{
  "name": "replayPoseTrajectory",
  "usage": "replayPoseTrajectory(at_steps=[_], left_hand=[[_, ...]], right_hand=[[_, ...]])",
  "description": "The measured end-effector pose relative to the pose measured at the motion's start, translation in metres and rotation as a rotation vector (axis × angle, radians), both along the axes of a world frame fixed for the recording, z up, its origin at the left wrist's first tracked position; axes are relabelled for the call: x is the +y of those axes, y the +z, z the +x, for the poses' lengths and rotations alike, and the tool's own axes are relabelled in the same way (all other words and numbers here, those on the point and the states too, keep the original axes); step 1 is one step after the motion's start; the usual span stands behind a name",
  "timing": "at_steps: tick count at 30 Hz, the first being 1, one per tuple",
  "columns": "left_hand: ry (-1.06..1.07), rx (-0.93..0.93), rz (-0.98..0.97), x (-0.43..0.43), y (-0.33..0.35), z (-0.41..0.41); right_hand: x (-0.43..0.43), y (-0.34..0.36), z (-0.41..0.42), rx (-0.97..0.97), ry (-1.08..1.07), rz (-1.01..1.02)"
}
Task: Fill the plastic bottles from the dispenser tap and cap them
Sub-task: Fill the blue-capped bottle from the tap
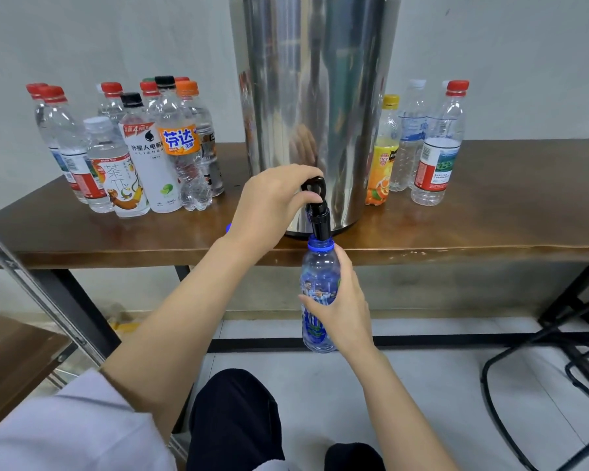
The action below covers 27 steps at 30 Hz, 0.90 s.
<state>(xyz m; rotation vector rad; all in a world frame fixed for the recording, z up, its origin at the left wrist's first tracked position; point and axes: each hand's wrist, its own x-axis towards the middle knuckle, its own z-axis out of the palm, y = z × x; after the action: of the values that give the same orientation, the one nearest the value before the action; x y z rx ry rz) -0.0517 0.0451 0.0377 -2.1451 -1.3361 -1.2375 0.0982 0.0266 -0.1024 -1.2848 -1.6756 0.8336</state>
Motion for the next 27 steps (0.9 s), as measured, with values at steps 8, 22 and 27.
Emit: replayPoseTrajectory(at_steps=[8, 22, 27], left_hand=[[0.027, 0.096, 0.303, -0.008, -0.044, -0.007], [-0.011, -0.310, -0.025, -0.032, -0.045, 0.011], [-0.022, -0.381, -0.078, -0.031, -0.048, 0.005]], right_hand=[[-0.004, 0.002, -0.007, 0.030, -0.056, 0.049], [-0.004, 0.007, -0.024, 0.013, -0.153, 0.098], [-0.005, 0.007, -0.027, 0.014, -0.157, 0.106]])
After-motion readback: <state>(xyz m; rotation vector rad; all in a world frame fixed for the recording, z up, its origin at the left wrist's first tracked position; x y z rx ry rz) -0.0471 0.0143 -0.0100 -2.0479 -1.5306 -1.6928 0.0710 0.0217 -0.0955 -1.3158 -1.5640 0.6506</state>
